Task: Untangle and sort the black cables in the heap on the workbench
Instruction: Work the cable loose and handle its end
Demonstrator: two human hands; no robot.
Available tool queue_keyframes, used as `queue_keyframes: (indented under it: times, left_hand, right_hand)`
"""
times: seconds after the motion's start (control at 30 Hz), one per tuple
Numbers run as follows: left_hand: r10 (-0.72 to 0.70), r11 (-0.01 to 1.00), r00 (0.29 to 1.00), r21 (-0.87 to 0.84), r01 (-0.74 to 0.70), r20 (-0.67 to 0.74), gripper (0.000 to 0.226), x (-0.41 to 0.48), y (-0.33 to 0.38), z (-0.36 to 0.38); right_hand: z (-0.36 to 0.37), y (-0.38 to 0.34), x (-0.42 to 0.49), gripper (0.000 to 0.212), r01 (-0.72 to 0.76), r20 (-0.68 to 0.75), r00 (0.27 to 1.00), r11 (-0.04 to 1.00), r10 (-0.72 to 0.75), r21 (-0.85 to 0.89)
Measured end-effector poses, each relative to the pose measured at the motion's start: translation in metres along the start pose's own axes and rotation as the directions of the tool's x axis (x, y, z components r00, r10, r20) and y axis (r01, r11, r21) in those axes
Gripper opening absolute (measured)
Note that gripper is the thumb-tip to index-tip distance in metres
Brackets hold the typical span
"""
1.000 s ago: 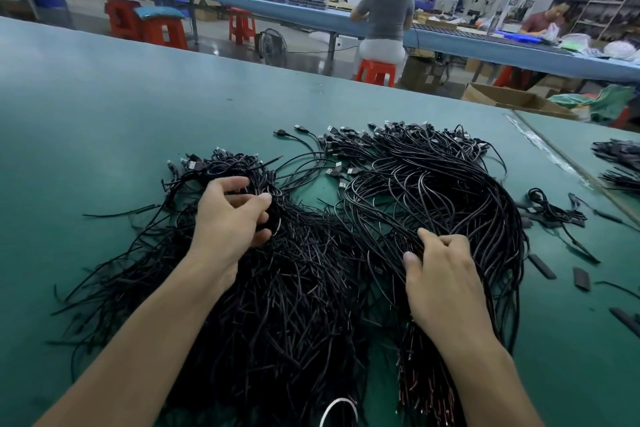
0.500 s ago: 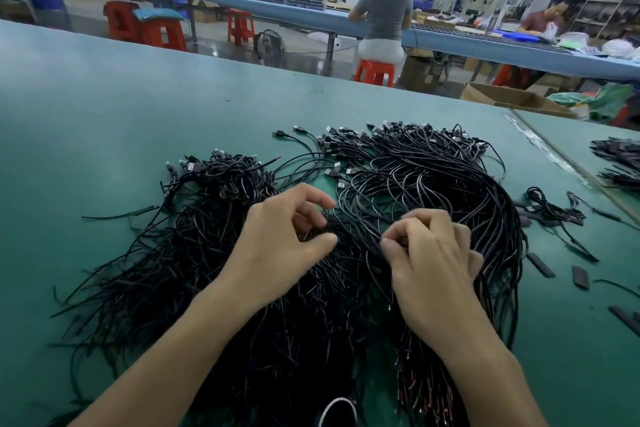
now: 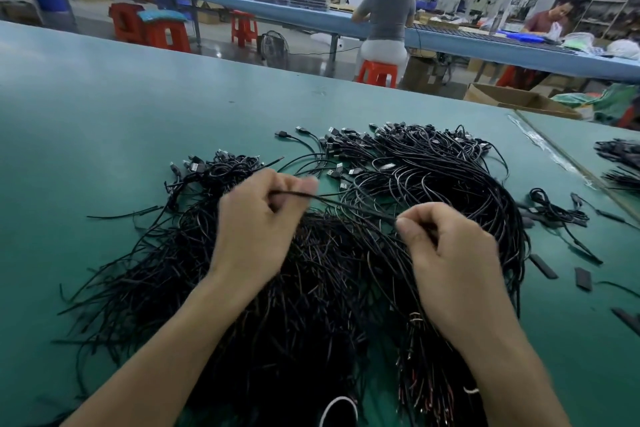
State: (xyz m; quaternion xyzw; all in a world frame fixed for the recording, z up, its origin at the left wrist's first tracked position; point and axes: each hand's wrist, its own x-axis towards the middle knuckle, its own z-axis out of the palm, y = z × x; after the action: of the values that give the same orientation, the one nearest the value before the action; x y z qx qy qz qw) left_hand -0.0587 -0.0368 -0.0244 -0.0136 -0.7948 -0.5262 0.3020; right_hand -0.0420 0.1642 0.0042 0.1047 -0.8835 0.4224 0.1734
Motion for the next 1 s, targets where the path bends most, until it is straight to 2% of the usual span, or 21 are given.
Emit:
queue_keyframes:
  times: [0.07, 0.13, 0.23, 0.3, 0.37, 0.4, 0.47, 0.53, 0.57, 0.63, 0.77, 0.87, 0.93, 1.0]
  left_hand:
    - [-0.070, 0.992, 0.983, -0.112, 0.051, -0.169, 0.044, 0.006, 0.000, -0.008]
    - [-0.071, 0.983, 0.957, -0.181, 0.020, -0.281, 0.047, 0.009, 0.004, -0.013]
    - [0.111, 0.985, 0.934, -0.088, -0.149, -0.339, 0.048, 0.002, 0.017, -0.009]
    - [0.272, 0.957, 0.927, -0.028, -0.289, -0.258, 0.047, -0.005, 0.023, -0.005]
    - [0.368, 0.929, 0.928, 0.073, -0.364, -0.059, 0.046, -0.008, 0.024, -0.003]
    - [0.350, 0.920, 0.934, 0.160, -0.357, 0.072, 0.047, -0.008, 0.023, -0.001]
    - [0.189, 0.863, 0.930, 0.399, -0.310, 0.315, 0.054, -0.013, 0.017, 0.002]
    - [0.005, 0.747, 0.909, 0.603, -0.280, 0.416, 0.054, -0.018, 0.009, 0.005]
    - [-0.043, 0.701, 0.899, 0.655, -0.284, 0.436, 0.052, -0.020, 0.008, 0.007]
    - [-0.054, 0.668, 0.881, 0.672, -0.318, 0.471, 0.051, -0.022, 0.007, 0.009]
    - [-0.079, 0.626, 0.832, 0.677, -0.386, 0.548, 0.044, -0.020, 0.009, 0.009]
    - [-0.049, 0.727, 0.854, 0.604, -0.326, 0.519, 0.015, -0.017, 0.013, 0.006]
    - [0.031, 0.820, 0.893, 0.500, -0.279, 0.449, 0.027, -0.016, 0.019, 0.005]
    - [0.123, 0.891, 0.914, 0.363, -0.273, 0.386, 0.029, -0.015, 0.023, 0.005]
  right_hand:
    - [-0.005, 0.010, 0.004, 0.015, -0.052, -0.142, 0.989, 0.995, 0.039, -0.088]
    - [-0.007, 0.020, 0.008, 0.015, -0.123, -0.213, 0.973, 0.980, 0.088, -0.158]
    - [-0.003, 0.027, 0.006, 0.025, -0.180, -0.140, 0.979, 0.954, 0.149, -0.241]
    - [0.000, 0.029, 0.002, 0.020, -0.150, -0.048, 0.989, 0.921, 0.143, -0.359]
    - [0.001, 0.025, -0.001, 0.011, -0.077, 0.075, 0.988, 0.854, 0.134, -0.515]
    - [0.002, 0.023, -0.001, 0.010, -0.035, 0.130, 0.984, 0.853, 0.120, -0.520]
    - [0.005, 0.016, -0.001, 0.026, 0.021, 0.198, 0.978, 0.922, 0.060, -0.386]
    - [0.010, 0.004, -0.003, 0.035, 0.041, 0.193, 0.981, 0.981, -0.004, -0.188]
    - [0.013, -0.001, -0.004, 0.034, 0.051, 0.186, 0.982, 0.994, -0.032, -0.100]
    - [0.020, -0.007, -0.007, 0.029, 0.072, 0.182, 0.981, 0.997, -0.070, -0.006]
    - [0.025, -0.011, -0.010, 0.040, 0.246, 0.251, 0.944, 0.964, -0.214, -0.103]
    - [0.028, -0.004, -0.009, 0.026, 0.242, 0.322, 0.927, 0.964, -0.194, -0.114]
    - [0.028, -0.001, -0.008, 0.015, 0.175, 0.321, 0.936, 0.982, -0.144, -0.073]
    - [0.024, 0.001, -0.005, 0.010, 0.145, 0.240, 0.961, 0.989, -0.139, -0.008]
